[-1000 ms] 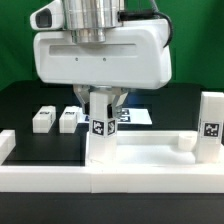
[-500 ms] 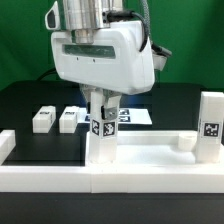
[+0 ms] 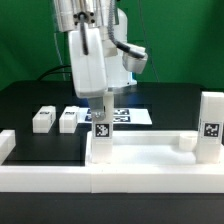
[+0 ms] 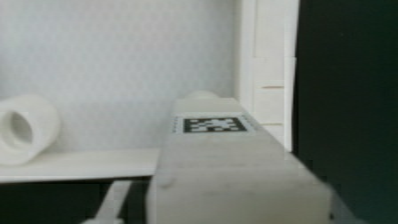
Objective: Assemble desk
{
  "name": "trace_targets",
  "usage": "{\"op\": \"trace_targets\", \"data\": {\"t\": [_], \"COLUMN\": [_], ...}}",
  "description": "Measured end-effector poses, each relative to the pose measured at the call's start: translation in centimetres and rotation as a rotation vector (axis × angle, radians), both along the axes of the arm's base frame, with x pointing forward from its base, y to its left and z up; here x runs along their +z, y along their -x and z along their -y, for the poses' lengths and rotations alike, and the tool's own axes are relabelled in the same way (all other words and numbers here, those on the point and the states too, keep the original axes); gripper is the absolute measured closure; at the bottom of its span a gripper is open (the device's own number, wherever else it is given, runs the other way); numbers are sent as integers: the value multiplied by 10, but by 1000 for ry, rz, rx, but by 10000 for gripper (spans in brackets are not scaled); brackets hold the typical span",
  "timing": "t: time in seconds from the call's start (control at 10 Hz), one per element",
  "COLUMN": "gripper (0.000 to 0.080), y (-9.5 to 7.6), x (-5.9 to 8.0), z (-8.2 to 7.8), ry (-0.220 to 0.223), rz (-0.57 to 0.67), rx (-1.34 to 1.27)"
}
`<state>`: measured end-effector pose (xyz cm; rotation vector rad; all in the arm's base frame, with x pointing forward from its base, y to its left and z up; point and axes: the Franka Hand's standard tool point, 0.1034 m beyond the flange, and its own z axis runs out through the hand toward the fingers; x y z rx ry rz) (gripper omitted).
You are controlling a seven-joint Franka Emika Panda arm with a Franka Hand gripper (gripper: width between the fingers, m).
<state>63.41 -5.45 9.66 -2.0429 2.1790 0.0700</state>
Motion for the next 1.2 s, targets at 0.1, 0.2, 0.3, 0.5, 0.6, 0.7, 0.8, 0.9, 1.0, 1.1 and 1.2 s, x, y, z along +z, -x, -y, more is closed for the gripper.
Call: {"op": "trace_targets", "data": {"t": [0.1,0.2,0.3,0.5,0.6,0.7,0.8,0.9,1.0,1.1,1.2], "gripper": [507,507,507,504,504,500,414,277,277,176,158], "y": [1,1,1,1,1,1,2,0,-2,-3,-3], "x": [0,-1,0,0,0,0,-1,1,4,7,11], "z": [0,0,0,0,0,0,0,-2,-8,-16,-29], "ry": [-17,-21,-21,-22,-22,-19,-19,-4,-1,12,19], "rz": [-10,-13,-11,-18,-20,-17,-18,-28,-42,-39,-24], "rx": [-120,-201,-252,-290,-311,-284,-283,-159,-123,-41,73]}}
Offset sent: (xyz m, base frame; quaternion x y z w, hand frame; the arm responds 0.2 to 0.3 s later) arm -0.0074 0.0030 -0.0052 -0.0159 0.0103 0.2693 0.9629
